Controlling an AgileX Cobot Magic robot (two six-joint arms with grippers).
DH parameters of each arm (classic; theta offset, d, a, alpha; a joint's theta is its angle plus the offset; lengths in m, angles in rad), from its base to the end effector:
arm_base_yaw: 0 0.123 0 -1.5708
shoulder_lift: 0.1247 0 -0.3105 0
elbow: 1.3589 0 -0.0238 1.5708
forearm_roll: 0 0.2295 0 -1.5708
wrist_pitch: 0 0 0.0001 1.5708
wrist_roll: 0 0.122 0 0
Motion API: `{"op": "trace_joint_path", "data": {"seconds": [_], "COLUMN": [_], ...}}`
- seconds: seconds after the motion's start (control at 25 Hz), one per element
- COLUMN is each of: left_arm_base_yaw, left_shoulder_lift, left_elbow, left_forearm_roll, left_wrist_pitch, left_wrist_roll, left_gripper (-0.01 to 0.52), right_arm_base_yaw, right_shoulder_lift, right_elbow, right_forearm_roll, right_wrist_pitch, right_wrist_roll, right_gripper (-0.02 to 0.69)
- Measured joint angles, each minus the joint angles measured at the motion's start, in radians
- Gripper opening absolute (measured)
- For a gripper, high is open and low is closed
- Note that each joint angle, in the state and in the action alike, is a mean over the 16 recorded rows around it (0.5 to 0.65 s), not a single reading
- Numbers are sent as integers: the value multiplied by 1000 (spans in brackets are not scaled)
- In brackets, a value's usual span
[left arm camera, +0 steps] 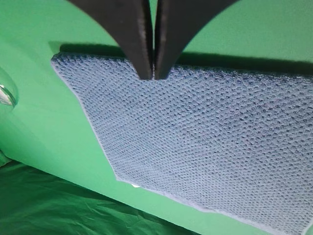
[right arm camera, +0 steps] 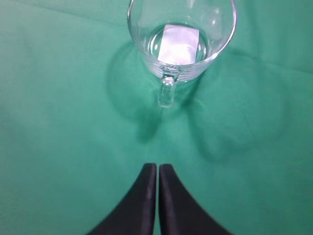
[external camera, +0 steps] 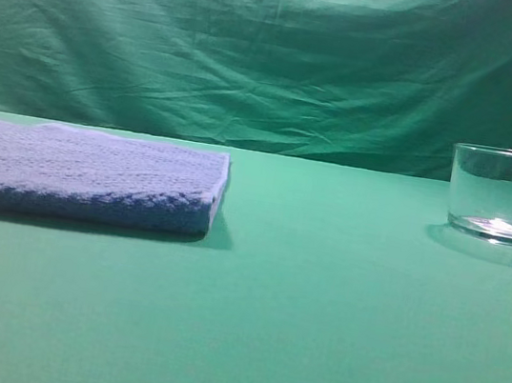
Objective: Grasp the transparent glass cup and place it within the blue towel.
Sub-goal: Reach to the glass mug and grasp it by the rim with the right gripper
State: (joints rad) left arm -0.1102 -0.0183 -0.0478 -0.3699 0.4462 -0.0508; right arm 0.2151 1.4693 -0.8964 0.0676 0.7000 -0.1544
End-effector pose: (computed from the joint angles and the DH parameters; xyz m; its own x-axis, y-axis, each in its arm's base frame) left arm 0.0284 -0.0223 0.1827 -0.3397 -0.3377 -0.8778 0.1403 0.9047 -0.4024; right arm 0.2598 0.0622 0.2344 -0.8767 -0.2964 -0.3788 -0.3208 0.9471 0.0015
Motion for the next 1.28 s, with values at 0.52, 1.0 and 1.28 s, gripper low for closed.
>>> {"op": "trace_joint_path", "data": {"seconds": [0.52,1.0,1.28], "left_arm_base_yaw": [0,0,0], "left_shoulder_lift": [0,0,0], "left_elbow": [0,0,0], "left_forearm_roll": [0,0,0], "left_wrist_pitch": [0,0,0], "left_wrist_roll": [0,0,0], "left_gripper": [0,0,0], "right_arm_base_yaw": [0,57,205], "right_shoulder_lift": [276,319,331], "right_elbow": [-147,-215,-353], "right_forearm_roll": [0,-2,2], "right_wrist_pitch": [-41,-45,-41], "right_wrist_roll": [-16,-17,-17], "right_gripper": [357,113,113]}}
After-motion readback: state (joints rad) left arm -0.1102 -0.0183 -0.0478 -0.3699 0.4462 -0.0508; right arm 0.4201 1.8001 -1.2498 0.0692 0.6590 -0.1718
